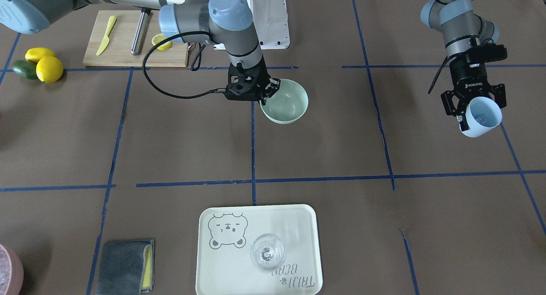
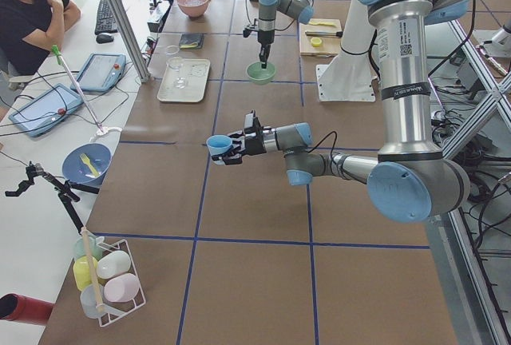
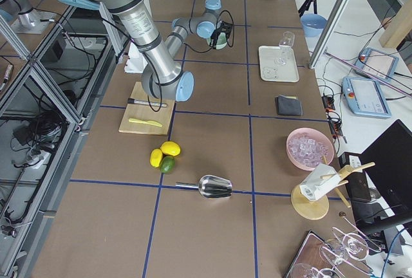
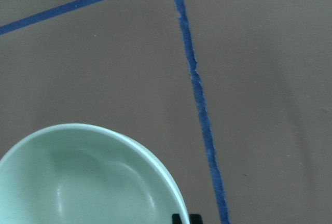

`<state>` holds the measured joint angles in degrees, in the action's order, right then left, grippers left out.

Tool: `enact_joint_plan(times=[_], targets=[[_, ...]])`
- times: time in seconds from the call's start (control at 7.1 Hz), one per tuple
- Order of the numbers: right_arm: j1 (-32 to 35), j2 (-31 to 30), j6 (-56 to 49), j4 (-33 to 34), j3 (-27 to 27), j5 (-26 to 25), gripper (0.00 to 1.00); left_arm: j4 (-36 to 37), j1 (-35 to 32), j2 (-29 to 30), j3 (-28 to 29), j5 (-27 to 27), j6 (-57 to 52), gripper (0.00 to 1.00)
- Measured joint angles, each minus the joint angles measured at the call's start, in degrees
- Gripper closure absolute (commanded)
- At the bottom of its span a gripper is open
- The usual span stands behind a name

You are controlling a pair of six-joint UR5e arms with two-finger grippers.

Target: Pour ice into bowl

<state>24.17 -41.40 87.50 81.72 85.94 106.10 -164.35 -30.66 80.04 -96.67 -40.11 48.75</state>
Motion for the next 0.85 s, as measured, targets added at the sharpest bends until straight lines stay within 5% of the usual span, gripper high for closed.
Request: enact_joint_plan(times=[0.14, 0.42, 0.85], targets=[[-0.51, 2.26, -0.12, -0.92, -3.67, -0.99, 0.89, -0.09, -0.33, 0.15, -0.16, -0.43, -0.29, 1.0], [-0.83, 3.38, -0.26, -2.45, -5.95, -1.62, 0.0, -0.27, -0.89, 0.32, -0.25, -1.56, -3.63, 1.0], [-0.28, 3.66, -0.48, -5.35, -5.68, -4.48, 0.0, -0.26, -0.69, 0.76, -1.7, -1.61, -6.37, 1.0]])
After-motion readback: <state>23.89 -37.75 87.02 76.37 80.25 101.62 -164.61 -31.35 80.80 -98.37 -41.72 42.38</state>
